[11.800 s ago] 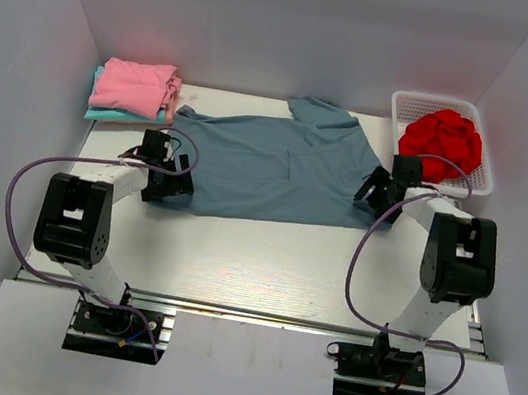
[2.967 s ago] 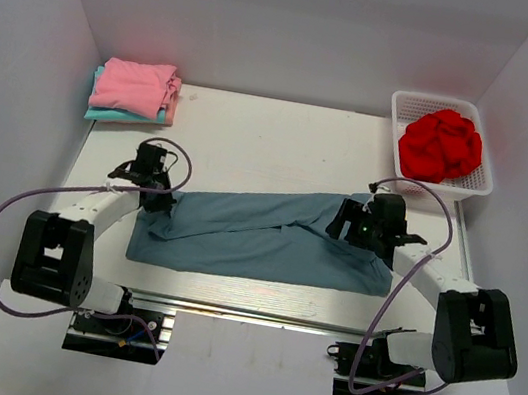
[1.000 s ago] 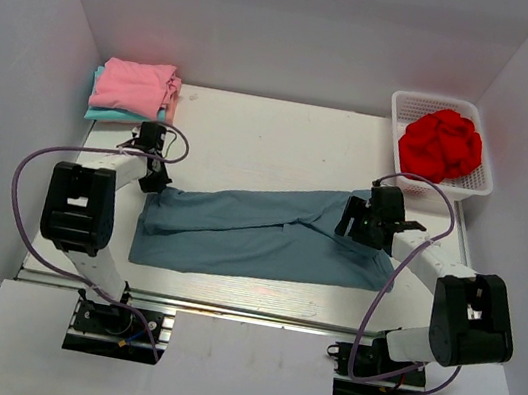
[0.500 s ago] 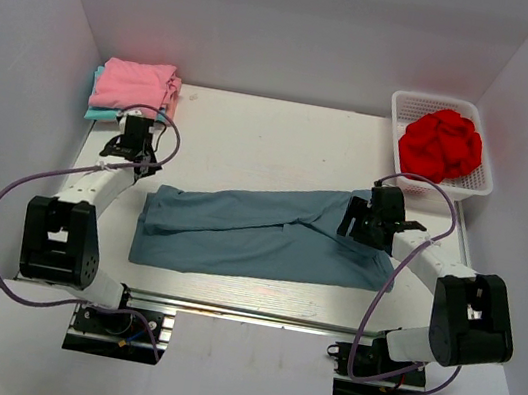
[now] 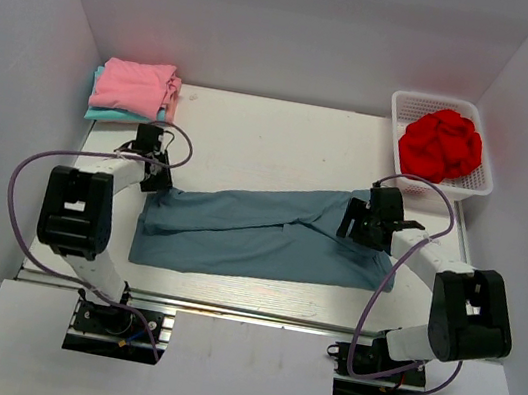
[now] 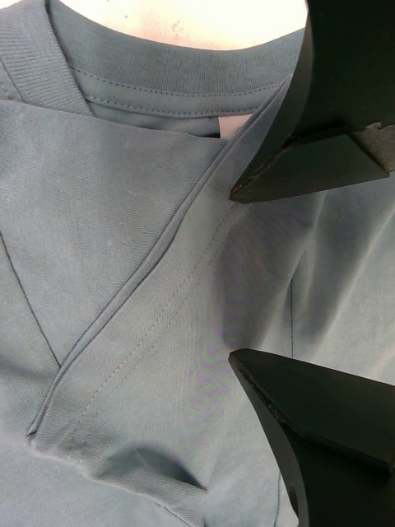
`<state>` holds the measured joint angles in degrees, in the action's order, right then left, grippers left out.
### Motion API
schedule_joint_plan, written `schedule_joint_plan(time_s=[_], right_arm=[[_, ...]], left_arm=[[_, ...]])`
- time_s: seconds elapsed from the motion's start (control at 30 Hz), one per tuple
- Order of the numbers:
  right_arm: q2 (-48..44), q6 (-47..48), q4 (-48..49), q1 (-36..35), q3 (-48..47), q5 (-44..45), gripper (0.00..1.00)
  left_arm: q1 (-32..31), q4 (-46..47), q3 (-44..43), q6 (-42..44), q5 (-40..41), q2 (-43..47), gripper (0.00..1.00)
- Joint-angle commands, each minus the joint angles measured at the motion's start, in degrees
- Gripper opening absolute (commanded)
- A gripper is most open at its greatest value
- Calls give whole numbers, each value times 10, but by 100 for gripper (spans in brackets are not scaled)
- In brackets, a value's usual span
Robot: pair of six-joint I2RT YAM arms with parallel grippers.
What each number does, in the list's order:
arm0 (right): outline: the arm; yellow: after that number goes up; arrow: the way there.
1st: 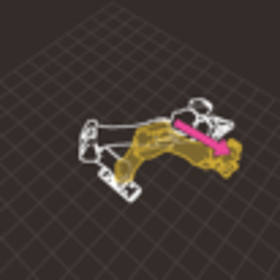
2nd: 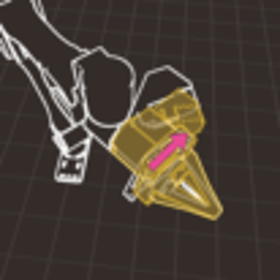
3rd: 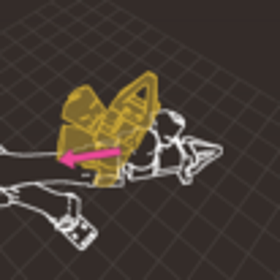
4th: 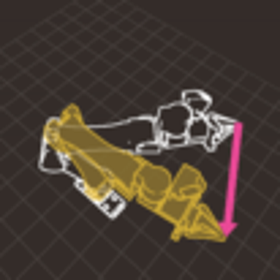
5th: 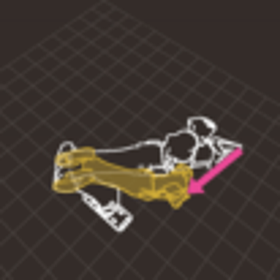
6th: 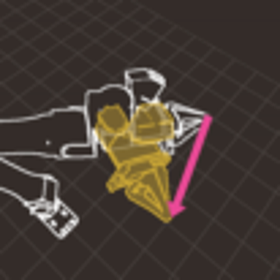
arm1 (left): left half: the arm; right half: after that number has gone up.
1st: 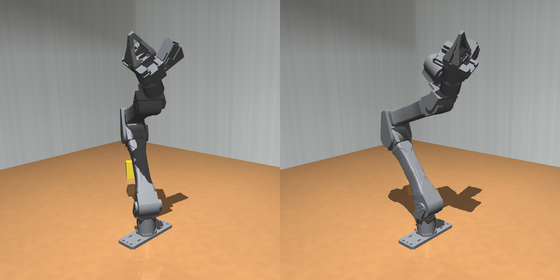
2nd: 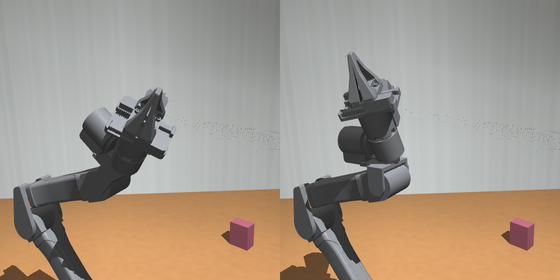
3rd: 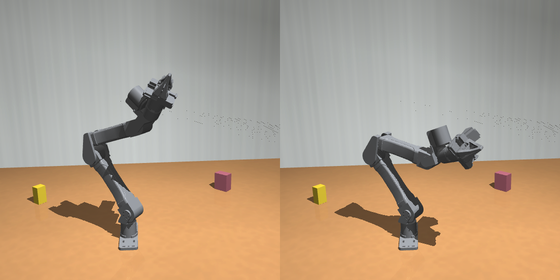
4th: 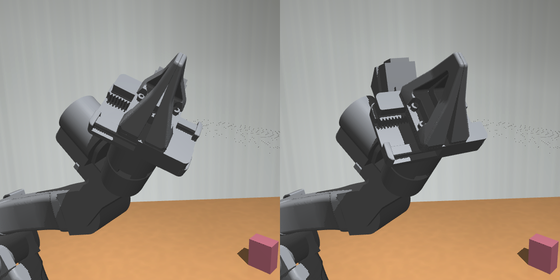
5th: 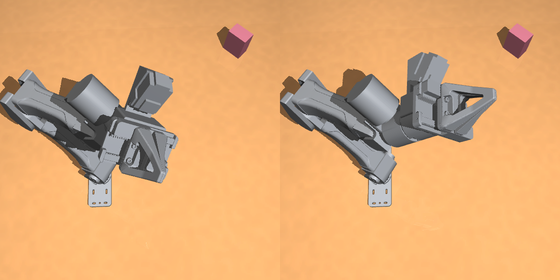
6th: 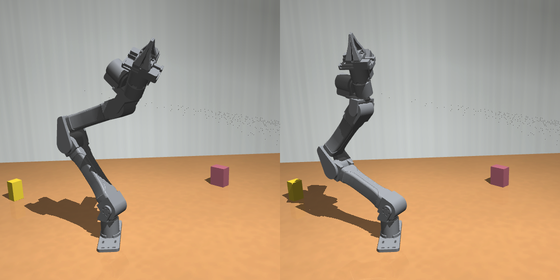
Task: Fold and stack the t-shirts
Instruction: Fold the other side of the tshirt into a rectangle
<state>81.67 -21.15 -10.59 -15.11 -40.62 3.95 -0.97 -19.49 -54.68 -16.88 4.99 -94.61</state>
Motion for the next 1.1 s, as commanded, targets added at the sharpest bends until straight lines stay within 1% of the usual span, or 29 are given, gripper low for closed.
schedule_joint_plan(time_s=[0.0,0.07,0.13,0.17,0.2,0.27,0.3,0.33,0.37,0.43,0.6,0.67,0.77,0.83,0.87,1.03,1.07], right_arm=[[4,8,-7,1,-17,8,78],[6,7,-7,1,-17,10,78],[9,7,-7,1,-19,7,78],[9,8,-7,2,-19,6,78],[9,7,-7,2,-19,6,78],[12,8,-8,1,-19,6,78],[12,8,-8,1,-19,6,78],[12,7,-7,1,-20,6,78],[13,8,-7,2,-20,9,78],[12,7,-8,1,-20,8,78],[14,4,-10,2,-21,15,78],[14,0,-16,2,-20,32,78],[15,-9,-24,3,-21,51,74],[16,-11,-26,3,-20,55,74],[15,-14,-29,3,-19,64,74],[11,-11,-29,4,-18,60,74],[11,-11,-26,3,-18,57,73]], left_arm=[[1,-14,-26,4,-8,-31,44],[1,-14,-32,-2,-8,-45,44],[1,-20,-38,-7,-8,-58,42],[1,-20,-38,-7,-13,-65,39],[1,-20,-43,-7,-13,-66,34],[1,-20,-43,-12,-13,-66,28],[1,-25,-43,-12,-6,-66,23],[1,-25,-43,-19,-1,-66,12],[1,-31,-43,-19,4,-66,7],[1,-39,-49,-24,24,-59,0],[1,-54,-66,-44,73,-31,0],[1,-69,-73,-53,99,-22,0],[7,-90,-89,-58,129,-10,0],[19,-101,-97,-64,135,-10,0],[19,-107,-102,-70,151,-10,0],[44,-115,-102,-76,157,-10,0],[44,-115,-102,-76,152,-10,0]])
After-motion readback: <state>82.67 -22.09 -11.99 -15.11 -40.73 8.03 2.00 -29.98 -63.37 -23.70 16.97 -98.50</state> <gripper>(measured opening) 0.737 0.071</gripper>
